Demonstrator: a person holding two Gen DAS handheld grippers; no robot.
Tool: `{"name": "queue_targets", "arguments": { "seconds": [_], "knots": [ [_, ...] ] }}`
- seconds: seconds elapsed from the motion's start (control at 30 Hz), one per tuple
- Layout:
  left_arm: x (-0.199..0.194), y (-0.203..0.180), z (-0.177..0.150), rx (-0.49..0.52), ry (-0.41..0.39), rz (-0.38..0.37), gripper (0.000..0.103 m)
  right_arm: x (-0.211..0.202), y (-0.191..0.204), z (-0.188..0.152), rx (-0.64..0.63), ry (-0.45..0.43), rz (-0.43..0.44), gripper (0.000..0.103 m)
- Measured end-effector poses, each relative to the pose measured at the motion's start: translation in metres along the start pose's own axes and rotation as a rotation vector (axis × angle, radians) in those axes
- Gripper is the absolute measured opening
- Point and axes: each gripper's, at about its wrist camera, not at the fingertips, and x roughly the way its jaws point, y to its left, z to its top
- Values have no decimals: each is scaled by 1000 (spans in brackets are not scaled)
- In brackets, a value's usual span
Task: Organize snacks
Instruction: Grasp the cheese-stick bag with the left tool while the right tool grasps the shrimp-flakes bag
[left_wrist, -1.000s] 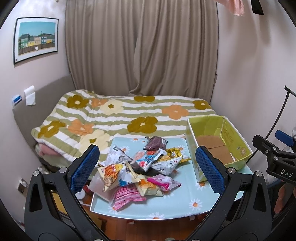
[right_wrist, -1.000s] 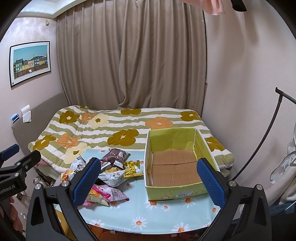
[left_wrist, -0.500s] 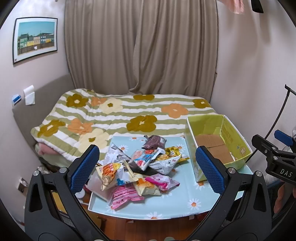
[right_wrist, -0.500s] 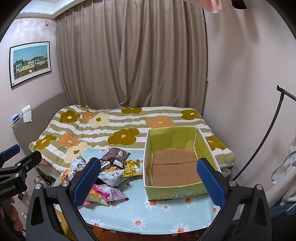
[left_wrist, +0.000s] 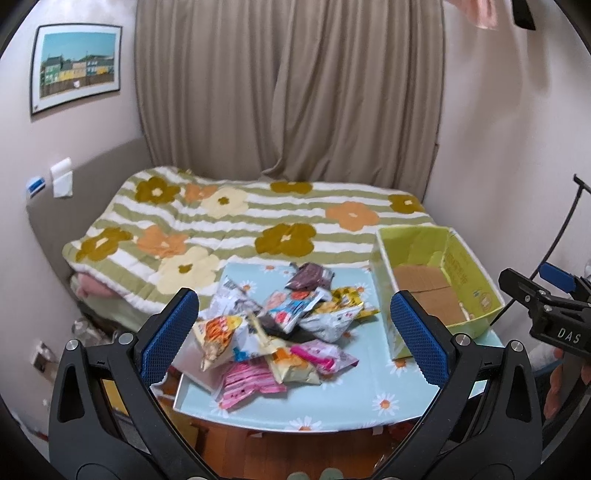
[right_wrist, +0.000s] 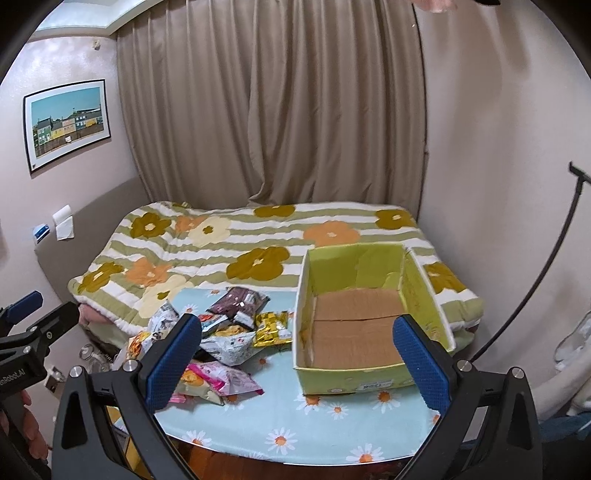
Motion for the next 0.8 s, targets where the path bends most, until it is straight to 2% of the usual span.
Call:
{"name": "queue_targets", "arguments": {
  "seconds": [0.2, 0.37, 0.5, 0.8],
  "knots": [
    [28, 20, -23, -13, 96, 39, 103, 43, 18, -23, -18, 84, 130, 103],
    [60, 45, -36, -16, 160, 31, 103, 87, 22, -42, 24, 187, 224, 103],
    [93, 66, -43, 8, 204, 1, 103, 118, 32, -50, 53, 244, 258, 103],
    [171, 101, -58, 196, 334, -61, 103, 184, 76, -39, 53, 318, 251, 103]
  ]
}}
